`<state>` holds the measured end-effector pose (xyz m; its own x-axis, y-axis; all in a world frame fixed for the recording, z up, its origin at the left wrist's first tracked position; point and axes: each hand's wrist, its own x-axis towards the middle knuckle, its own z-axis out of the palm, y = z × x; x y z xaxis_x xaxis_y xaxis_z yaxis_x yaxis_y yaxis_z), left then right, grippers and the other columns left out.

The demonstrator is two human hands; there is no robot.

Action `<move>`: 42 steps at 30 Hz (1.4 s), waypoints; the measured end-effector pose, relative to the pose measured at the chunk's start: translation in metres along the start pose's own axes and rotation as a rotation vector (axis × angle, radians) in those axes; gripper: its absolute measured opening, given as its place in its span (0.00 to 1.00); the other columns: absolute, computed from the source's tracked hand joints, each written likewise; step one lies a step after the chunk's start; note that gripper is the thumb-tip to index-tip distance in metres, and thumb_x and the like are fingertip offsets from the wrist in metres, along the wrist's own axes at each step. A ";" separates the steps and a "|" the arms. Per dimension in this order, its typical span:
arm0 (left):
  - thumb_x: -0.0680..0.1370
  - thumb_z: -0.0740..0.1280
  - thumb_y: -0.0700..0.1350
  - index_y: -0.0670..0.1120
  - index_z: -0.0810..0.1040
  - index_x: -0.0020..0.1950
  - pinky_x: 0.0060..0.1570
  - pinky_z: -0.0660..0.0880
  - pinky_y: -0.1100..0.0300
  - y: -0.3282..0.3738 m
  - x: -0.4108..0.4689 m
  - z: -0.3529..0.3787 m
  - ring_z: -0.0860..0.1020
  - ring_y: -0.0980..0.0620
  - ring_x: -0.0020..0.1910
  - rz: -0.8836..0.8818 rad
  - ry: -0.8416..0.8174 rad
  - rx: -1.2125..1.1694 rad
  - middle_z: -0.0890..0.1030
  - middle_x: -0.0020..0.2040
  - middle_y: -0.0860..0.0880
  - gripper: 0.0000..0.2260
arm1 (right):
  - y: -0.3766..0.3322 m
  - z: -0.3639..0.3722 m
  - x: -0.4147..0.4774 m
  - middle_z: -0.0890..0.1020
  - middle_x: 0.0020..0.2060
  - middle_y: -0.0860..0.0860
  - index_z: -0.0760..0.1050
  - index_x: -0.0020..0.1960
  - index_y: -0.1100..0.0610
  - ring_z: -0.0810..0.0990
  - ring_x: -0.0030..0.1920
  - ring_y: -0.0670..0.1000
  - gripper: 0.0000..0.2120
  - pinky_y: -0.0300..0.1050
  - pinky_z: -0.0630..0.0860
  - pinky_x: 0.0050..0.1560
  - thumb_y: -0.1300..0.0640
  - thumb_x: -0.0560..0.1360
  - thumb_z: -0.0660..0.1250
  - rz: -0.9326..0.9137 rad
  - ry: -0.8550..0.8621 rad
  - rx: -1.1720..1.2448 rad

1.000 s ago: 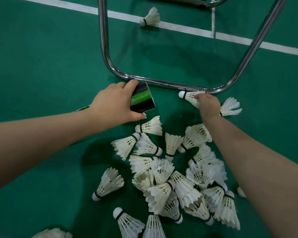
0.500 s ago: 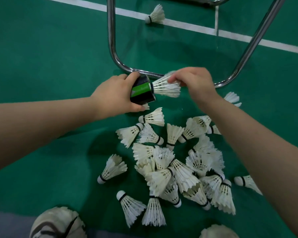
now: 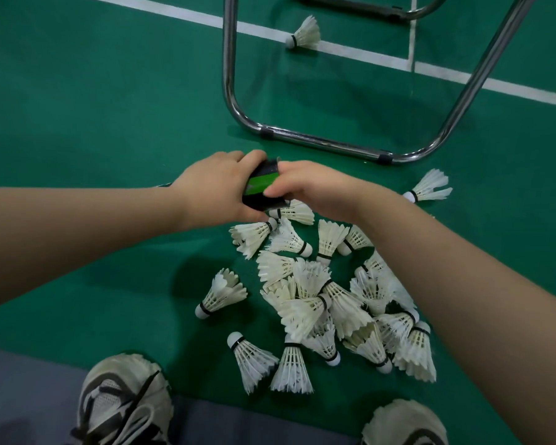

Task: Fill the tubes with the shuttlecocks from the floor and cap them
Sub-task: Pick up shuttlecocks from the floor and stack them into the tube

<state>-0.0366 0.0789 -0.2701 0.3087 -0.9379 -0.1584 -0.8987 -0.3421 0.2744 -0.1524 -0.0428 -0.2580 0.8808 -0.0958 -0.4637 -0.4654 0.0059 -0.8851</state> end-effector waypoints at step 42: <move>0.65 0.71 0.65 0.50 0.63 0.65 0.44 0.75 0.54 -0.025 -0.056 0.002 0.75 0.48 0.48 -0.134 -0.009 -0.059 0.76 0.53 0.49 0.35 | 0.008 0.049 -0.005 0.79 0.38 0.46 0.75 0.42 0.54 0.77 0.42 0.44 0.07 0.41 0.72 0.55 0.56 0.78 0.62 -0.096 0.411 0.093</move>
<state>-0.0321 0.1403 -0.2694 0.4212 -0.8833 -0.2057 -0.8300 -0.4669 0.3051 -0.1569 0.0061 -0.2649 0.8025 -0.4891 -0.3418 -0.3569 0.0656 -0.9318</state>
